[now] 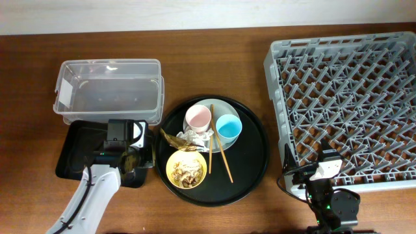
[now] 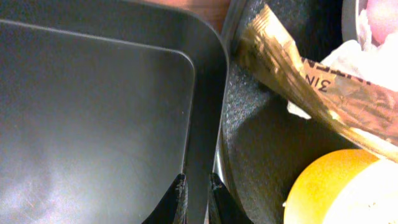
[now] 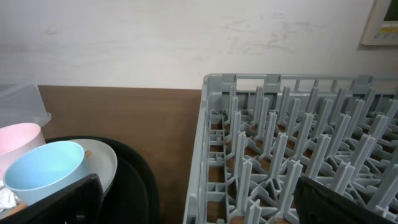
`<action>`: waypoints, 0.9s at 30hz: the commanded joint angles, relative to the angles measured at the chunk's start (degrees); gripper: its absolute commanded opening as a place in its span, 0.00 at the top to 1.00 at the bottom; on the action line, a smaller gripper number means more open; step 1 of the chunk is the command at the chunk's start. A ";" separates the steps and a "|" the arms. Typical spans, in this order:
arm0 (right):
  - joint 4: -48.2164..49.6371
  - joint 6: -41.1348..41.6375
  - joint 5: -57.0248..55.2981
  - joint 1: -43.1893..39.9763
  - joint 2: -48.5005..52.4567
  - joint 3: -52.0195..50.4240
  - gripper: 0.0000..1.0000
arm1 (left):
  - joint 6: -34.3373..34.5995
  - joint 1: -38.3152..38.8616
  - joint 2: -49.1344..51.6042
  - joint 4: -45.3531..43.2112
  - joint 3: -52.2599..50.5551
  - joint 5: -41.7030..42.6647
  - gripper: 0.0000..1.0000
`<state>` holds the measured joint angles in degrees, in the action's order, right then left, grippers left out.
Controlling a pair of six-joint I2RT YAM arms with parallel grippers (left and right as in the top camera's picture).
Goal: Sort waste into correct bins and load items into the dishwasher rack
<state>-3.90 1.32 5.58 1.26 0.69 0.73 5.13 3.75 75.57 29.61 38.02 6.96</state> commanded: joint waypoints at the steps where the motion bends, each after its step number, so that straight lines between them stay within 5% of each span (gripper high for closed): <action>1: -0.07 0.07 -0.09 0.17 -0.37 -0.42 0.01 | -0.48 0.22 0.50 -1.01 -0.59 -0.81 0.88; 8: -0.04 0.07 -0.09 0.17 -0.37 -0.42 0.01 | -0.48 0.61 0.50 0.79 -0.59 0.28 0.81; 27: -0.07 0.07 -0.09 0.17 -0.37 -0.42 0.01 | -0.48 1.46 4.68 -5.22 -0.59 -0.83 0.89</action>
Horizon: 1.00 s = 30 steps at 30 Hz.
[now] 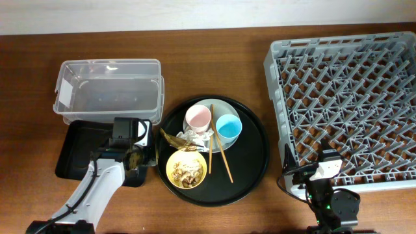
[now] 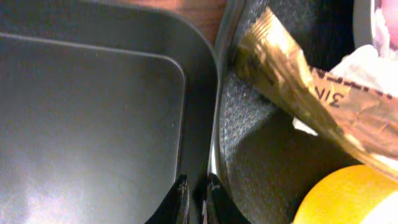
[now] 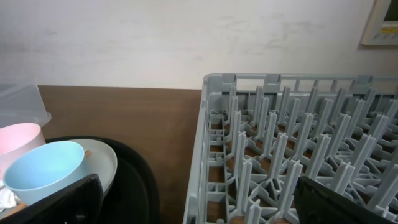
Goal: Sort waste into correct bins and load items into the dishwasher rack
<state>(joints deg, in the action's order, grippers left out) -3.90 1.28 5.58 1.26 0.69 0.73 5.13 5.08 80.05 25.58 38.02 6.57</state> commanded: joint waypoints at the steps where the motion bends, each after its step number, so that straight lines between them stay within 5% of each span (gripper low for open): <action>1: -0.07 0.11 -0.09 0.17 -0.37 -0.42 0.01 | -0.48 0.13 0.20 -1.73 -0.57 -0.46 0.89; 12: -0.07 0.11 -0.09 0.17 -0.37 -0.42 0.01 | -0.48 0.13 0.20 -7.37 -0.59 -0.46 0.94; 22: -0.07 0.11 -0.09 0.17 -0.37 -0.42 0.01 | -0.48 0.13 0.24 -0.72 -0.59 -0.44 0.89; 30: -0.04 0.11 -0.09 0.17 -0.37 -0.42 0.01 | -0.46 0.13 0.37 -6.21 -0.59 -0.48 0.98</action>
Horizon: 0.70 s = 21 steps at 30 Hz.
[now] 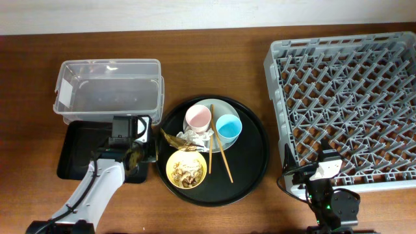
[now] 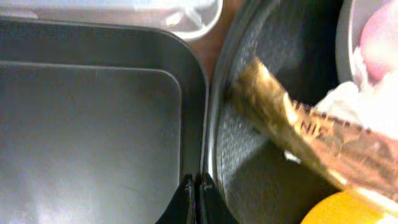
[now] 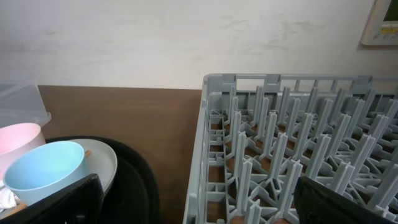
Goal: Sort waste into correct bins and load items into the dishwasher rack
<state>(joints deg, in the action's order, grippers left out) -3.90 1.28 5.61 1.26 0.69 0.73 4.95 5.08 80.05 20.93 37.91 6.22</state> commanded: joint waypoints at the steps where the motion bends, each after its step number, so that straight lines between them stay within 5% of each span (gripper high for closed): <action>1: -0.07 0.11 -0.11 0.17 -0.37 -0.42 0.01 | -0.31 0.13 0.37 -2.32 -0.48 -0.11 0.98; 3: -0.07 0.11 -0.11 0.17 -0.37 -0.42 0.01 | -0.31 0.13 0.37 -3.32 -0.48 -0.09 0.96; 6: -0.07 0.11 -0.11 0.17 -0.37 -0.42 0.01 | -0.31 0.13 0.35 -3.52 -0.46 -0.11 0.56; 13: -0.07 0.11 -0.11 0.17 -0.37 -0.42 0.01 | 5.86 0.13 -2.71 2.99 4.79 1.09 0.55; 19: -0.07 0.11 -0.11 0.17 -0.37 -0.42 0.01 | 29.20 0.17 -6.75 4.72 6.93 7.56 0.54; 21: -0.07 0.11 -0.11 0.17 -0.37 -0.42 0.01 | 31.54 0.17 -6.62 4.72 6.93 7.52 0.54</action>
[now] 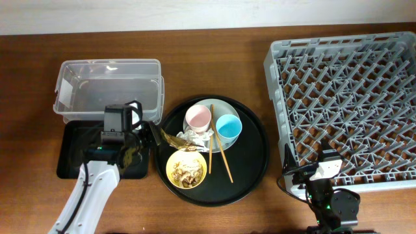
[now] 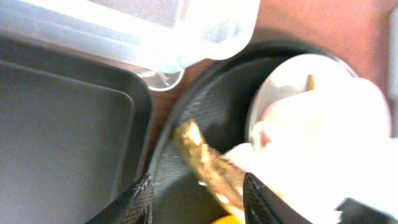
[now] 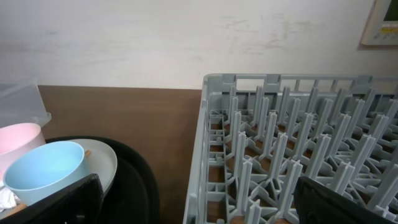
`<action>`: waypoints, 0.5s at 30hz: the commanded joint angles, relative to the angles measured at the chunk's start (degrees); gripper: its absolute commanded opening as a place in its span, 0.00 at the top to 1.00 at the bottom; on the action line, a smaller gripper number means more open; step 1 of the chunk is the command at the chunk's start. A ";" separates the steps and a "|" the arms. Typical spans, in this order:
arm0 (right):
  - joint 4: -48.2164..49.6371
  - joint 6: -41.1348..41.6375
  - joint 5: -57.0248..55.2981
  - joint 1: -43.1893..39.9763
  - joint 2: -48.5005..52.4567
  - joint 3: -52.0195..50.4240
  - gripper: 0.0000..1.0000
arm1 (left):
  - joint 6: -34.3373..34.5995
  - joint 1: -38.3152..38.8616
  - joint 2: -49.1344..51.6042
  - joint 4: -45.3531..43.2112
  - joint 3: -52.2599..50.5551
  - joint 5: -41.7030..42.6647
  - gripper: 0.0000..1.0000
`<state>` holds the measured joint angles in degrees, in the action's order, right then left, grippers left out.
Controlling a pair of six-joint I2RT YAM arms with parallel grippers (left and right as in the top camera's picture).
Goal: Sort waste into correct bins and load items into the dishwasher rack
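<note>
My left gripper (image 2: 200, 205) hangs open over the left rim of the round black tray (image 1: 253, 162), just short of a gold wrapper (image 2: 208, 165) lying there. On the tray, a plate (image 1: 227, 107) carries a pink cup (image 1: 197, 117), a blue cup (image 1: 228, 127) and a crumpled tissue (image 1: 194, 138). Chopsticks (image 1: 221, 153) and a yellow bowl of food scraps (image 1: 186, 169) lie beside them. The grey dishwasher rack (image 1: 348, 104) stands at the right. My right gripper (image 3: 199, 208) rests open at the rack's front left corner.
A clear plastic bin (image 1: 107, 91) stands at the back left, and a black bin (image 1: 71, 153) lies in front of it, touching the tray's left side. Brown table shows between the tray and the rack.
My left gripper was shut on the black bin's right rim. Now it is open, higher and further right, over the tray's edge near the gold wrapper. The right arm is unchanged.
My left gripper first had its fingers close around the black bin's right rim, with the bin sitting skewed. By the last earlier moment it was shut on the rim and the bin lay squarer to the table. Now the rim is released. The right arm stayed still.
</note>
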<state>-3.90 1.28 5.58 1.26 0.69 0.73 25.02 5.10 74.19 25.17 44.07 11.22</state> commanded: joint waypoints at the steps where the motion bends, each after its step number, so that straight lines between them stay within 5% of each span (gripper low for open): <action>1: -0.07 0.11 -0.09 0.17 -0.37 -0.42 0.01 | 12.96 0.26 -0.57 0.61 0.76 2.51 0.55; 5: -0.07 0.11 -0.09 0.17 -0.37 -0.42 0.01 | 15.61 3.54 0.66 0.63 0.76 1.51 0.55; 11: -0.07 0.11 -0.09 0.17 -0.37 -0.42 0.01 | 23.82 13.64 4.90 -0.17 0.76 -10.67 0.55; 15: -0.07 0.11 -0.09 0.17 -0.37 -0.42 0.01 | 23.82 15.04 7.17 -1.01 0.76 -11.67 0.66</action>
<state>-3.90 1.28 5.58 1.26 0.69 0.73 46.30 19.38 79.42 24.64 44.16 3.33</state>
